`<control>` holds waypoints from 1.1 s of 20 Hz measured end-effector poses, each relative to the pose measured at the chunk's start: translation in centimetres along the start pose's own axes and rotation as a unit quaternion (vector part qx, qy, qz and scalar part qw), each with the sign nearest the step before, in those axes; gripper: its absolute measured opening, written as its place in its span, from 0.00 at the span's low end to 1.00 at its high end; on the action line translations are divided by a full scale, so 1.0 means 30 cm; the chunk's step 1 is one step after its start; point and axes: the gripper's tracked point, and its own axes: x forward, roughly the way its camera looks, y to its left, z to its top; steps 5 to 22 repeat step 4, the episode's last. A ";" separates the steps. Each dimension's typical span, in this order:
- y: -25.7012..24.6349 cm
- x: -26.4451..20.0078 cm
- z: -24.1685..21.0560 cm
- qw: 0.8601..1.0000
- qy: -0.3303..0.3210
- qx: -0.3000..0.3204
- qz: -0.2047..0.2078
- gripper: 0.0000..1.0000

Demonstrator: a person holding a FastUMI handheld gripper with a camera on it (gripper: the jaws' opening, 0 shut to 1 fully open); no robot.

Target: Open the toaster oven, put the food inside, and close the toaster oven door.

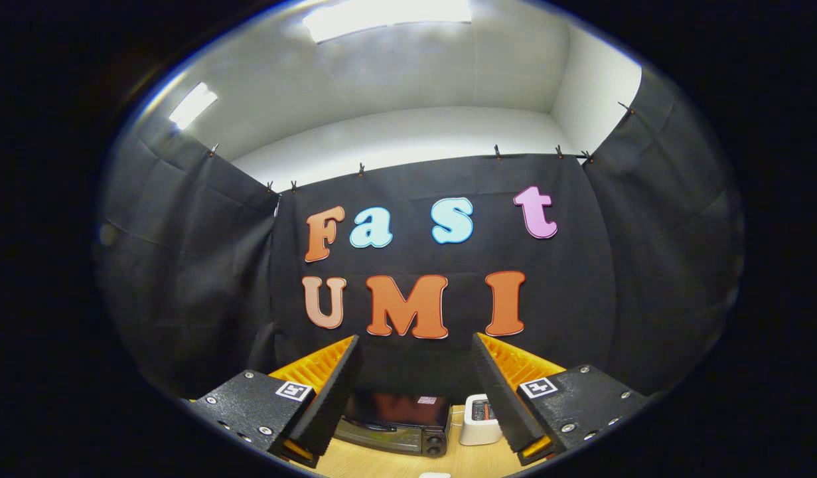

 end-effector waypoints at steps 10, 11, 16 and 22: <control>-0.003 -0.018 -0.007 1.000 -0.001 -0.017 0.000 0.98; -0.003 -0.018 -0.007 1.000 -0.001 -0.017 0.000 0.98; -0.003 -0.018 -0.007 1.000 -0.001 -0.017 0.000 0.98; -0.003 -0.018 -0.007 1.000 -0.001 -0.017 0.000 0.98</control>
